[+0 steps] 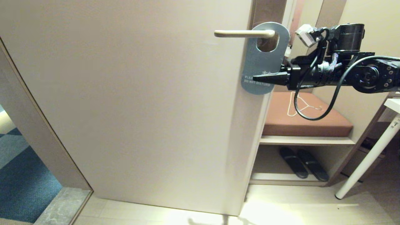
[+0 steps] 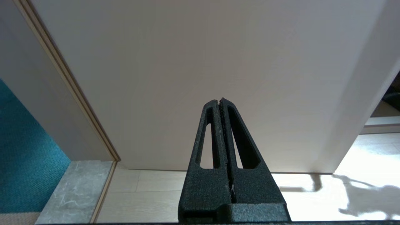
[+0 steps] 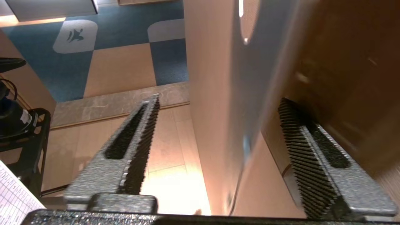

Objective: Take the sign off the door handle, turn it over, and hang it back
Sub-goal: Take down the sign

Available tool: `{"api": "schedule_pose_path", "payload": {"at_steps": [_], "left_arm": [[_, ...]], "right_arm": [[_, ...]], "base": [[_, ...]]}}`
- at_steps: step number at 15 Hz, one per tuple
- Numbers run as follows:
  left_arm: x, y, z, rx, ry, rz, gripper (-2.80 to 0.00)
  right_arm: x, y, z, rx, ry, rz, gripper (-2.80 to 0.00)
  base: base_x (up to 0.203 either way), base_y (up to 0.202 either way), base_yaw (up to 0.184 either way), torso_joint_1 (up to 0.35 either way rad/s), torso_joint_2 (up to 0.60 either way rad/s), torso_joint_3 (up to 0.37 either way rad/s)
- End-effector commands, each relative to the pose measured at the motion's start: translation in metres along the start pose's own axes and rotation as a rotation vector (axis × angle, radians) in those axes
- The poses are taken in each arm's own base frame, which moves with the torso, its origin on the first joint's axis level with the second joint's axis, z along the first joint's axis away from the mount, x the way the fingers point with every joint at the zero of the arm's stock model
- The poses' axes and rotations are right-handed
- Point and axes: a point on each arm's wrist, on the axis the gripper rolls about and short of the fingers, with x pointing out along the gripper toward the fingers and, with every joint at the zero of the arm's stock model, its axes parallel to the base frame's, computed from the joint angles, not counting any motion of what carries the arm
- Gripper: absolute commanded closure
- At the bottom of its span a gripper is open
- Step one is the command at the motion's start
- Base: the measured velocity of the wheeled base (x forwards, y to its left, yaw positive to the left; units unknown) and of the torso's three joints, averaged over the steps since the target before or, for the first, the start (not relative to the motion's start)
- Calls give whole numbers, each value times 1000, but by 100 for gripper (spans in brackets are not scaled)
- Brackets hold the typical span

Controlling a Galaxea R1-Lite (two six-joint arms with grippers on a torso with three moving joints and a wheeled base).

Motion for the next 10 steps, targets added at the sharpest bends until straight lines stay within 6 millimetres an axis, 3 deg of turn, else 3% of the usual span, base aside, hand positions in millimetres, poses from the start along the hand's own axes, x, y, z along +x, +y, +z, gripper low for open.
{"api": "schedule_pose_path", "payload": {"at_steps": [1,6,10], "left_arm": [[0,0,0,0,1,0,0],[0,0,0,1,1,0,0],[0,0,0,0,1,0,0]], "right_arm": [[-7,-2,0,3,-2,-6,-280],[-21,8,0,26,0,6,-280],[-32,5,2,18,-8,-9,-280]], "base": [[0,0,0,0,0,0],[0,0,0,0,0,0],[0,0,0,0,0,0]]}}
